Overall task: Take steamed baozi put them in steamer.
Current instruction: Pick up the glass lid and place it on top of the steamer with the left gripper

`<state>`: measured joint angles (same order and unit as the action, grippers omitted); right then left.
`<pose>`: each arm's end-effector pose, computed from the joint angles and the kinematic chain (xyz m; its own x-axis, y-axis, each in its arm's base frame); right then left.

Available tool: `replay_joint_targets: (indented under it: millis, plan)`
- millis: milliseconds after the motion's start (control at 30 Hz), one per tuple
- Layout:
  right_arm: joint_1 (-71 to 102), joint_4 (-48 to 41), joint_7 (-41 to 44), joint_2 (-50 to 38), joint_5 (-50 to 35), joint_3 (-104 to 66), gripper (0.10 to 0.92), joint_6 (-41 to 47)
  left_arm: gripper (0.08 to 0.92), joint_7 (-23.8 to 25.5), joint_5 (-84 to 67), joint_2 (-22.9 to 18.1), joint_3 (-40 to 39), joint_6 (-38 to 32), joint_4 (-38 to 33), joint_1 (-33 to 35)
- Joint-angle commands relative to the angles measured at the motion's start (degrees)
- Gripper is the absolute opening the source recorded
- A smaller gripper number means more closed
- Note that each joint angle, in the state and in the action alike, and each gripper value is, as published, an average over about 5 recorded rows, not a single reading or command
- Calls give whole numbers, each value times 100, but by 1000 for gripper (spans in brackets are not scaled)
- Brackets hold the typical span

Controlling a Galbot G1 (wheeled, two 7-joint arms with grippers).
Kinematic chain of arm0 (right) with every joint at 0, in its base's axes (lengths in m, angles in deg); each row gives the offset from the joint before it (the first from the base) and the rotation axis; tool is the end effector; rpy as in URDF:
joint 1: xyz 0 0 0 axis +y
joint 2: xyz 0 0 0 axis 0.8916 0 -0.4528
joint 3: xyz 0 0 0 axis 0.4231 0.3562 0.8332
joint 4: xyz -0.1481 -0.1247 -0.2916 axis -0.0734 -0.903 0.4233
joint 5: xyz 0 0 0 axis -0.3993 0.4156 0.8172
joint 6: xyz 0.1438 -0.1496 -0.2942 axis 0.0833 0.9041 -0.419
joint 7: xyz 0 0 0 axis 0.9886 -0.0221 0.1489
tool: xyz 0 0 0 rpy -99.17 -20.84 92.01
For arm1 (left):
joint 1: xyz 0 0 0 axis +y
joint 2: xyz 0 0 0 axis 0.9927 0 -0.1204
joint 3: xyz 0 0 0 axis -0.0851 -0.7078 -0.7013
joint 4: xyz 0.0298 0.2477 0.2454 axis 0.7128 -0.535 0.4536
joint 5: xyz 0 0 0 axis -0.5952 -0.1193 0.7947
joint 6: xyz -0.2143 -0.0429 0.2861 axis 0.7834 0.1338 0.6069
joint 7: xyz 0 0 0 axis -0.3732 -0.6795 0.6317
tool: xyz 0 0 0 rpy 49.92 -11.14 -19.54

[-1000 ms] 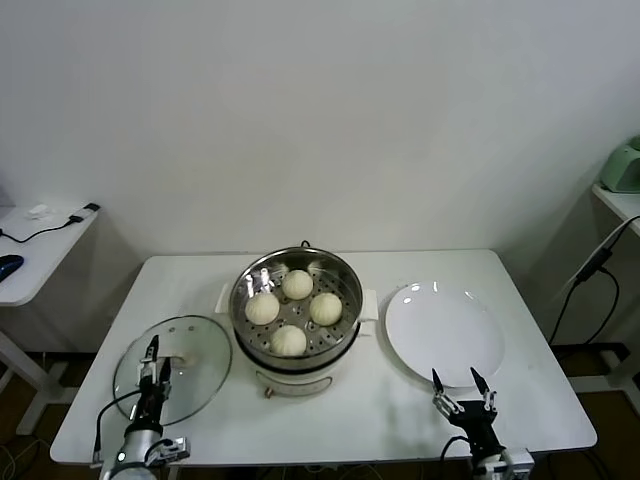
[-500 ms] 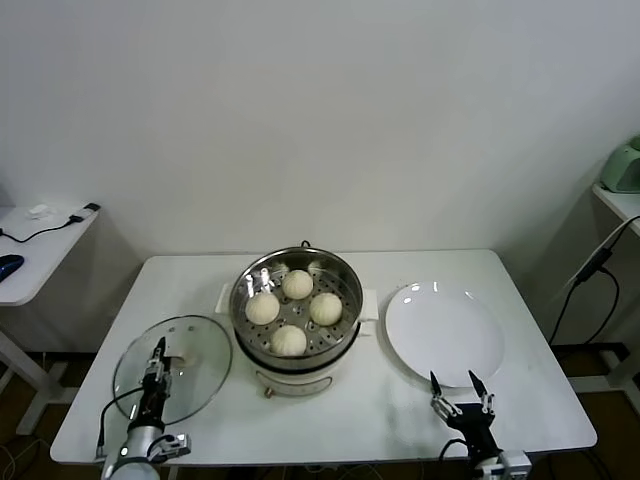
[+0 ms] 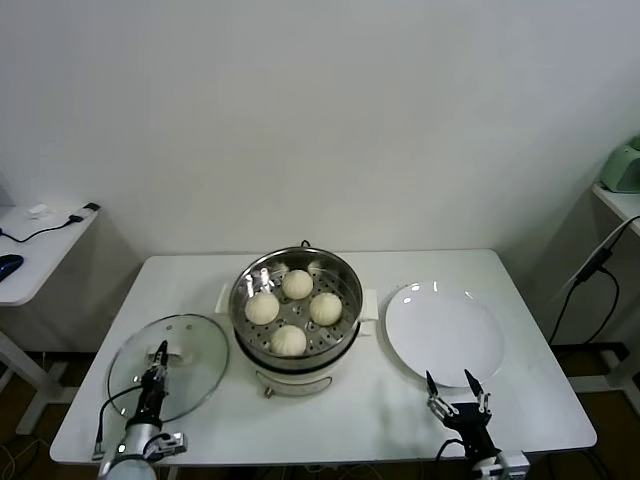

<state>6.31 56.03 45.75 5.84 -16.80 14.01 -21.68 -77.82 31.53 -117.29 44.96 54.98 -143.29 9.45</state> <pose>0.1552 -0.0723 -0.3984 -0.9697 -0.0802 0.2306 -0.0661 0.9955 0.0682 0.2259 0.1529 -0.4785 -0.9884 -0.1504 0.0207 0.0270 -0.0403 0.9988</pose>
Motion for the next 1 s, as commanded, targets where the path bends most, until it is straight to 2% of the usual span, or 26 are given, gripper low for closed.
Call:
replay_joint_targets:
  millis: [33,200,400,500,600,700,833,1000]
  plan:
    - [24,76,80,-24,13,-20,823,27,134,31,-164,21,66,-98,-350,29]
    - [7,196,12,-40,92,-12,823,172,134,655,-827,244,311,221,-1532,409]
    - [-55,297,-170,-36,215,37,823,328,134,1951,-1706,663,716,1327,-3143,873]
    - [-64,307,-189,-29,255,60,823,318,134,2433,-1754,762,792,1828,-3817,881]
    - [-64,285,-180,-25,329,63,823,267,134,2701,-1633,777,620,2195,-4290,736]
    - [-47,263,-147,-28,410,55,823,166,134,2827,-1170,729,85,2490,-4549,486]
    - [-20,223,-78,-27,493,38,823,-7,134,2969,-375,637,-1016,2988,-4683,81]
    - [-1,109,-2,-17,535,10,823,-169,134,3378,510,384,-2411,3599,-4692,-415]
